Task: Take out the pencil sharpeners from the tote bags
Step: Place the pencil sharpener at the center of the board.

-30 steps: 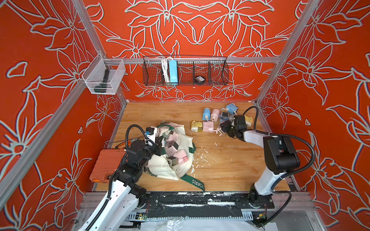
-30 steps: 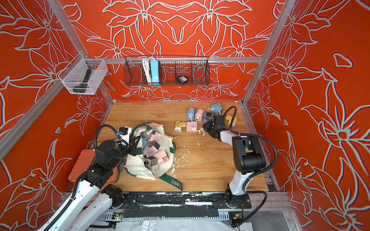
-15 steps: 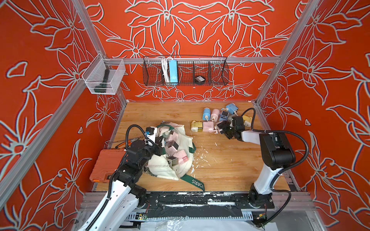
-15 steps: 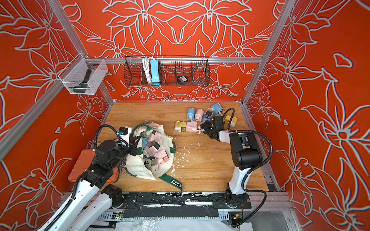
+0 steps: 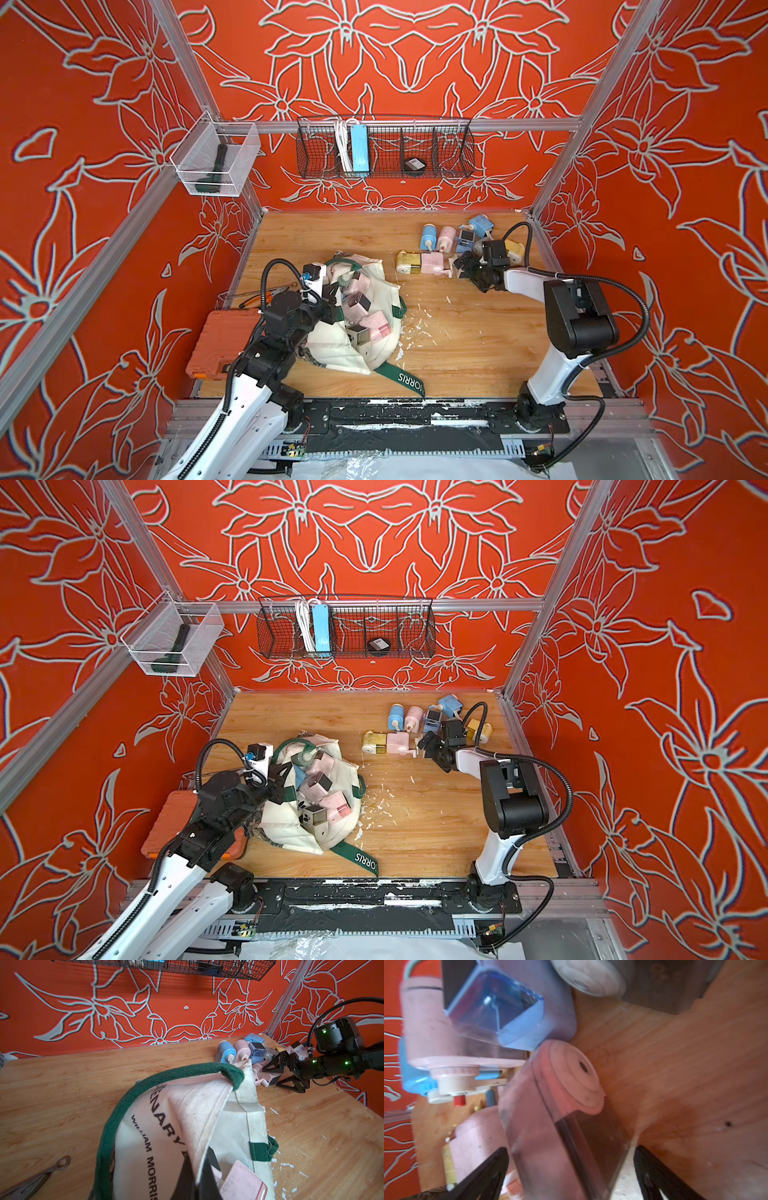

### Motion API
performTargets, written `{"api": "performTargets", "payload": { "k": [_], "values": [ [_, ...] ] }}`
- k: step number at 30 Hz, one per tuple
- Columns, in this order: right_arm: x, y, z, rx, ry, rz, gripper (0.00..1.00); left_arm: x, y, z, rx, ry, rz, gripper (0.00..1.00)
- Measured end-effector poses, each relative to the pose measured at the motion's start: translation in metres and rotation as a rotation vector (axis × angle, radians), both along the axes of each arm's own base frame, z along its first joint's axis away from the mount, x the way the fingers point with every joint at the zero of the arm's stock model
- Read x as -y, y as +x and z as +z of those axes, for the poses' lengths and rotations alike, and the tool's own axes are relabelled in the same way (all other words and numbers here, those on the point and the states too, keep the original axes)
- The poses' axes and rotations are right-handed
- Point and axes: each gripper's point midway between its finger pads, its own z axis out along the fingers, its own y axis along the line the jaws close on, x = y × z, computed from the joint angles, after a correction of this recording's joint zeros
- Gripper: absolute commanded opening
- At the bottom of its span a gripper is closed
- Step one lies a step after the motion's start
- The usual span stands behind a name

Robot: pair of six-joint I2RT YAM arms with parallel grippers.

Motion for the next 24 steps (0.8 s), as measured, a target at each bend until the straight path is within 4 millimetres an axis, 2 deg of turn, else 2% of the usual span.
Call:
{"api": "performTargets", "payload": {
  "k": [8,12,17,24],
  "values": [
    [0.008,-0.007,0.0,-0.039,-0.106,0.066,0.97,0.0,0.0,0.0,0.0,0.0,0.0,0.0],
    [0.004,0.005,0.013,-0.022,-0.146,0.142,0.95,0.0,0.0,0.0,0.001,0.0,0.0,0.0],
    [-0.011,0.021,0.025,0.021,-0.169,0.248,0.94,0.0,0.0,0.0,0.0,0.0,0.0,0.0],
    [-0.045,0.012,0.011,-0.002,-0.139,0.394,0.91,0.0,0.0,0.0,0.0,0.0,0.0,0.0]
  ]
}}
